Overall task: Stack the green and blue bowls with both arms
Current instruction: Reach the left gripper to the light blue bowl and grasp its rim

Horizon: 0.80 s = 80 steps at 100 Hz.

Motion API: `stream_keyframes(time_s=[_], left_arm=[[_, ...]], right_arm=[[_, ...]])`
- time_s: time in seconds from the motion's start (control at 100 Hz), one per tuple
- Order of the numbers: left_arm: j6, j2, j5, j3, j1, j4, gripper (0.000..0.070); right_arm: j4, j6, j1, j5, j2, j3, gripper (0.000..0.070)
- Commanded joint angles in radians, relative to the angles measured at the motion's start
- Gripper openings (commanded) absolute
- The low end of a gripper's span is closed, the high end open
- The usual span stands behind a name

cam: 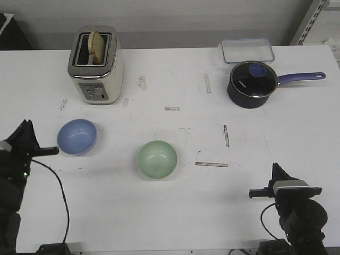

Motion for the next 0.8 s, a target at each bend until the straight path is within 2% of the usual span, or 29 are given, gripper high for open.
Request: stream_keyframes(time_s=[0.0, 0.1, 0.19, 0.28, 0.34, 0.44, 0.62, 0.67, 0.79], left_arm=[[0.065, 0.123, -0.003, 0.153, 0.038, -0.143, 0.0001], [0.075, 0.264, 0.002, 0.279, 0.108, -0.288, 0.0001], [0.076, 0.35, 0.006, 0.304, 0.149, -0.322, 0.0001], [0.075, 0.425, 0.048, 0.304, 0.168, -0.384, 0.0027], [0.075, 0.475, 0.081, 0.304, 0.172, -0.43, 0.0121], [0.075, 0.578, 0.092, 0.304, 0.175, -0.507, 0.0341], [0.066, 0.745, 0.091, 0.304, 0.176, -0.55, 0.0616], [0.056, 0.784, 0.091, 0.304, 0.176, -0.546, 0.0665], [0.011, 0.879, 0.091, 0.304, 0.175, -0.52, 0.0665]], right_arm=[[0.018, 0.003, 0.002, 0.0, 0.019, -0.004, 0.0], [0.023, 0.003, 0.002, 0.0, 0.04, -0.007, 0.0], [0.024, 0.003, 0.002, 0.0, 0.058, -0.007, 0.0], [0.027, 0.003, 0.004, -0.001, 0.069, -0.007, 0.0], [0.03, 0.003, 0.008, -0.001, 0.072, -0.007, 0.0], [0.03, 0.003, 0.016, -0.001, 0.072, -0.007, 0.0], [0.031, 0.004, 0.019, -0.001, 0.072, -0.007, 0.0], [0.031, 0.004, 0.019, -0.001, 0.072, -0.007, 0.0], [0.031, 0.003, 0.018, -0.001, 0.072, -0.007, 0.0]])
